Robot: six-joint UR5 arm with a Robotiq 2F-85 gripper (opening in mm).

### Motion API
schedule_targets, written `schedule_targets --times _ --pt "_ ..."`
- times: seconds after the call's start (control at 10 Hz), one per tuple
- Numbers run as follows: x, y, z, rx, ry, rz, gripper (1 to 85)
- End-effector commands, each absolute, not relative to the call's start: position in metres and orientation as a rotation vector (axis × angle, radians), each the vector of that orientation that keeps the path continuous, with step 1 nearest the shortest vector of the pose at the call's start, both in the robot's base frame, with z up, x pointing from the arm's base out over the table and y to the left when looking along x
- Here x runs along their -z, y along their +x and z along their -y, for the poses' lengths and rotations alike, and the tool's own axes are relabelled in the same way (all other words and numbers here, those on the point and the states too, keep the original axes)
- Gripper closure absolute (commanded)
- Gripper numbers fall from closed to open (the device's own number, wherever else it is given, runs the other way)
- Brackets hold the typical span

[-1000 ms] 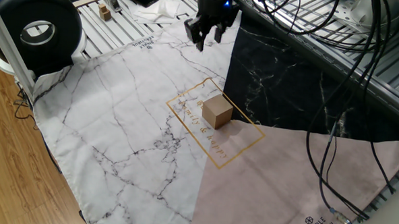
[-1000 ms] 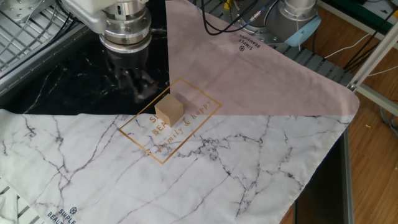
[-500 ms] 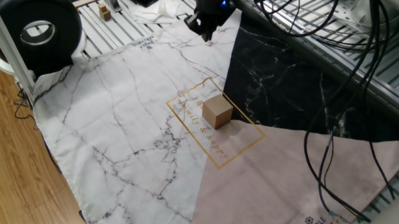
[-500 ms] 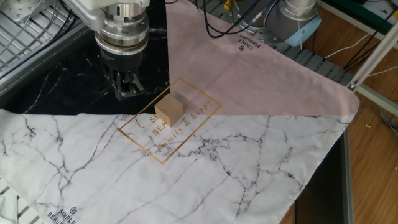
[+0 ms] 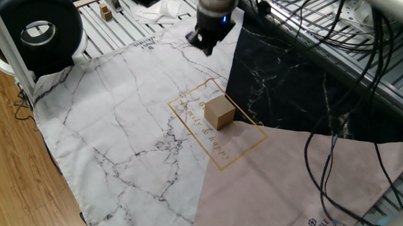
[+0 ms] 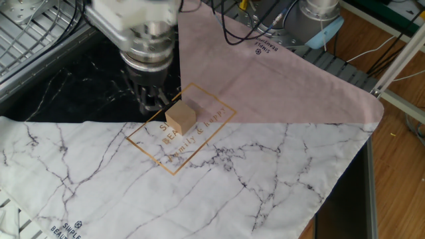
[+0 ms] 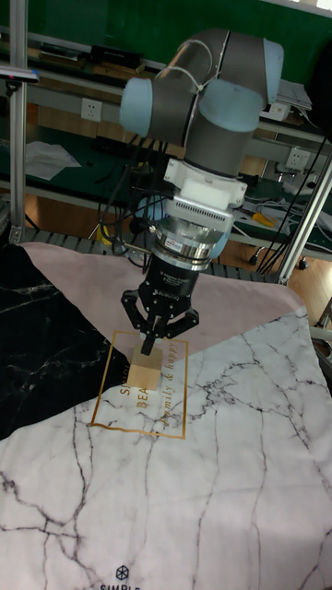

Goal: Approach and touch the side of the small block

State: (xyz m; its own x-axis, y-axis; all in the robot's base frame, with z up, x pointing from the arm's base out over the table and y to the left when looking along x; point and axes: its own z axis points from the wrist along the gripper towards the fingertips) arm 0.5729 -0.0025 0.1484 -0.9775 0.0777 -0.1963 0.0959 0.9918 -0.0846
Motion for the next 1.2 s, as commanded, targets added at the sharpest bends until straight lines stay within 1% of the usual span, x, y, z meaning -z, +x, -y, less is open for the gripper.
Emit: schedule_targets --times 0.0,0.3,0.5,0.6,0.7,0.8,1.0,1.1 --pt "-0.115 0.556 -0.006 0.122 0.062 -2.917 84.7" --pt "-0.103 0.546 -0.001 0.132 0.025 -2.915 84.7" --pt "-0.096 0.530 0.013 0.218 -0.037 -2.950 84.7" --pt "-0.098 0.526 0.026 0.295 -0.087 -2.961 84.7" --pt "-0.098 0.524 0.030 0.324 -0.122 -2.966 84.7" --pt "-0.097 0.524 0.024 0.287 -0.113 -2.969 84.7" --pt "-0.097 0.523 0.022 0.275 -0.107 -2.973 84.7" --pt "-0.095 0.520 0.013 0.220 -0.090 -2.987 84.7"
